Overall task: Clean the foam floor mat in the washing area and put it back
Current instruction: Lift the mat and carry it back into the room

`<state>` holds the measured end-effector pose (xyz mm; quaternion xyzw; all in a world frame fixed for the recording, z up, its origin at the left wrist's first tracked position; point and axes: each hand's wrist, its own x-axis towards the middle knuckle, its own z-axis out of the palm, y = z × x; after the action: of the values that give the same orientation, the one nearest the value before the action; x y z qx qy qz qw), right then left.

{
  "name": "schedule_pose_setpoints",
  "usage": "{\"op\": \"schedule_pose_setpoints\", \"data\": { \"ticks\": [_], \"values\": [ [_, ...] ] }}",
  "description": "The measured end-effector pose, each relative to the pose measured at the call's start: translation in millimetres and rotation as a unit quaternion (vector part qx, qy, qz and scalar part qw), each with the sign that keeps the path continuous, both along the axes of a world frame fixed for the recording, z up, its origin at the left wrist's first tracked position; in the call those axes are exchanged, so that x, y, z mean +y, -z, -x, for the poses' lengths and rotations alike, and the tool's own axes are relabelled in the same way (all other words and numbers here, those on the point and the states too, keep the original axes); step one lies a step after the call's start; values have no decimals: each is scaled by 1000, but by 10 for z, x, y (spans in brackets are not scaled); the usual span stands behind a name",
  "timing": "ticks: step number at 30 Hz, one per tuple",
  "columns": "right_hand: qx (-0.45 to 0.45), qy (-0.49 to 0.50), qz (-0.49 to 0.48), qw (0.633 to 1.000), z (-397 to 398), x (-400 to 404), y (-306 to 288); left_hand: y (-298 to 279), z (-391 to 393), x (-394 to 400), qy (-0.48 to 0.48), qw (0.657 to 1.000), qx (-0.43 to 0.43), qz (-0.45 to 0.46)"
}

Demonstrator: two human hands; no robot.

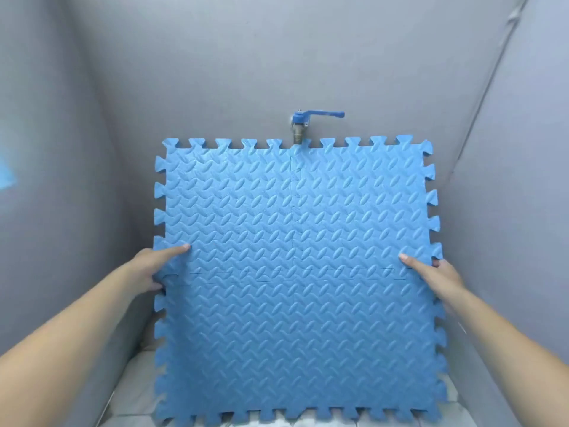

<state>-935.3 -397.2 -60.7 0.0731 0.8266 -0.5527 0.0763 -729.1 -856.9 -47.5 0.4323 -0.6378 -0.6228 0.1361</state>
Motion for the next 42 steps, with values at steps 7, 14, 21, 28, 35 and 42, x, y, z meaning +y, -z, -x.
{"op": "schedule_pose_setpoints", "data": {
  "ticks": [7, 14, 21, 28, 35, 42],
  "values": [
    [-33, -17, -5, 999, 364, 30, 291, -83, 66, 113, -66, 995, 5, 76],
    [91, 25, -203, 975, 542, -599, -416, 131, 85, 132, -89, 991, 16, 98],
    [433, -173, -252, 848, 374, -1892, -2043, 276, 147, 76, -99, 979, -24, 178],
    [470, -89, -327, 815, 304, -2159, -1980, 306, 186, 26, -86, 981, 2, 173],
    [470, -58, -332, 816, 246, -2227, -2020, 383, 251, 2, -90, 981, 5, 173],
    [455, -111, -241, 850, 219, -2115, -1843, 418, 264, -24, -87, 981, 11, 175]
  ]
}}
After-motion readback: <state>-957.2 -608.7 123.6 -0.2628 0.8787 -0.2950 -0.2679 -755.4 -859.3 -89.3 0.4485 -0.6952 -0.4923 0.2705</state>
